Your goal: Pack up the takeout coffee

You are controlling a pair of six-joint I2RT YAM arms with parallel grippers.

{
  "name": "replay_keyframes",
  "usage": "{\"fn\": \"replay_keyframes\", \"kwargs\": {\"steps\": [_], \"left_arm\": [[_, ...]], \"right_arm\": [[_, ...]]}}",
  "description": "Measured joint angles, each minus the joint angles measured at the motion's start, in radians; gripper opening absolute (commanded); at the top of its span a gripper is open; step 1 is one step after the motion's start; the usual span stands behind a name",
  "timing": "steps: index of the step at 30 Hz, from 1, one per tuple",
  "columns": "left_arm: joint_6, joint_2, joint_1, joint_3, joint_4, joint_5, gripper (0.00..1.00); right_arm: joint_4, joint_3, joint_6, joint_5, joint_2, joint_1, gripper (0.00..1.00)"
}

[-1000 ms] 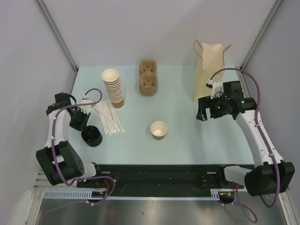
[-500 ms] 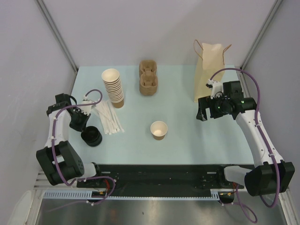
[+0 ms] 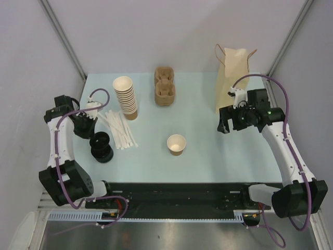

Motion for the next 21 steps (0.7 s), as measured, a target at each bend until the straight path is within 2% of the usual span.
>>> {"fn": "replay_keyframes", "kwargs": {"steps": [3,6,13,19,21], "left_arm": [[-0.006,0.0,-0.016,0.055,-0.064,0.062,0.0],[-0.023,-0.01,-0.077,0.085,-0.095,0.115,0.0],[-0.138,-0.048,-0.445,0.087,-0.113,0.229,0.0],[-0.249,-0.039,-0.731,0.087,-0.076,0.298,0.0],[-0.276,-0.024,-0.792,0.087,-0.06,0.322,0.0]], "right_arm": [[0.002,0.005,-0.01,0.0,0.0,0.018,1.0],[0.01,0.005,-0.034,0.012,0.002,0.062,1.0],[0.033,0.013,-0.187,0.127,0.039,0.283,1.0],[0.079,-0.003,-0.386,0.149,0.042,0.339,1.0],[0.09,-0.006,-0.446,0.126,0.008,0.361,0.99]]}}
